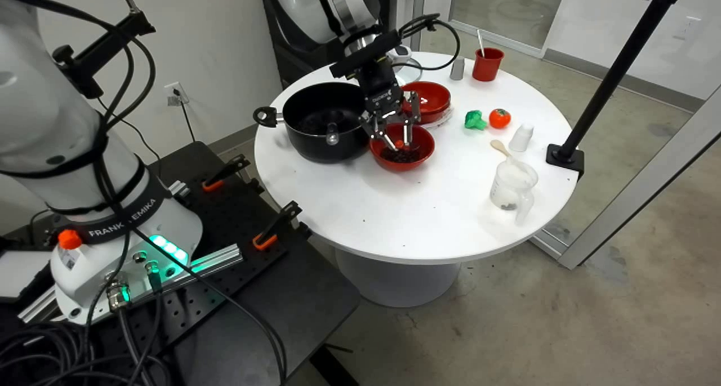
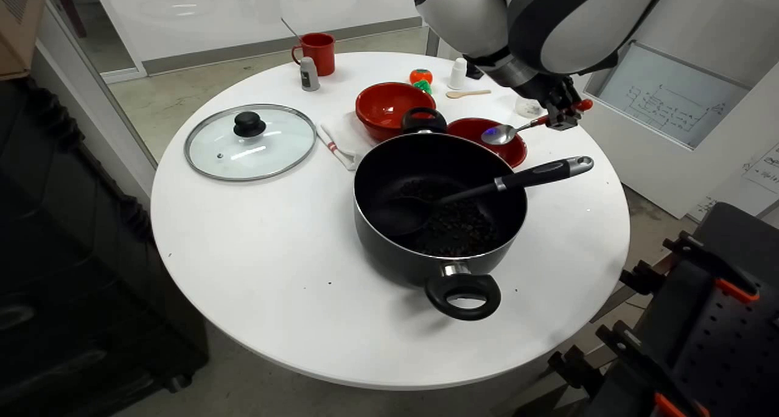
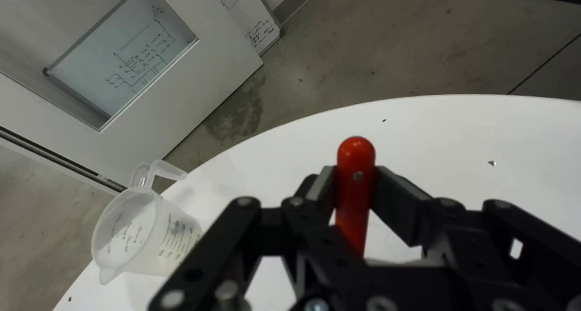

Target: Use the spoon to scoop some beans from the red bowl and put them in the pot

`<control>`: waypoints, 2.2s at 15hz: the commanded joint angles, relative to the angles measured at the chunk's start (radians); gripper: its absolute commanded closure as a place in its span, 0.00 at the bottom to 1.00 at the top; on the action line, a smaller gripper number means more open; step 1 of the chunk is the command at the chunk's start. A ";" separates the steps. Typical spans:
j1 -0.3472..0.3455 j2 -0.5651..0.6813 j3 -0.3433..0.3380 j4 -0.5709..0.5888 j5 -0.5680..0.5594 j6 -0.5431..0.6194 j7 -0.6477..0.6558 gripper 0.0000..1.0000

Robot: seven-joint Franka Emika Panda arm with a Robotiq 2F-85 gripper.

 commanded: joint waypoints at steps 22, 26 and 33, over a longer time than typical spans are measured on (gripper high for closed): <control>0.061 0.319 -0.015 0.424 0.176 -0.347 -0.122 0.94; 0.062 0.345 -0.009 0.442 0.184 -0.363 -0.124 0.94; 0.053 0.352 0.006 0.410 0.221 -0.339 -0.151 0.94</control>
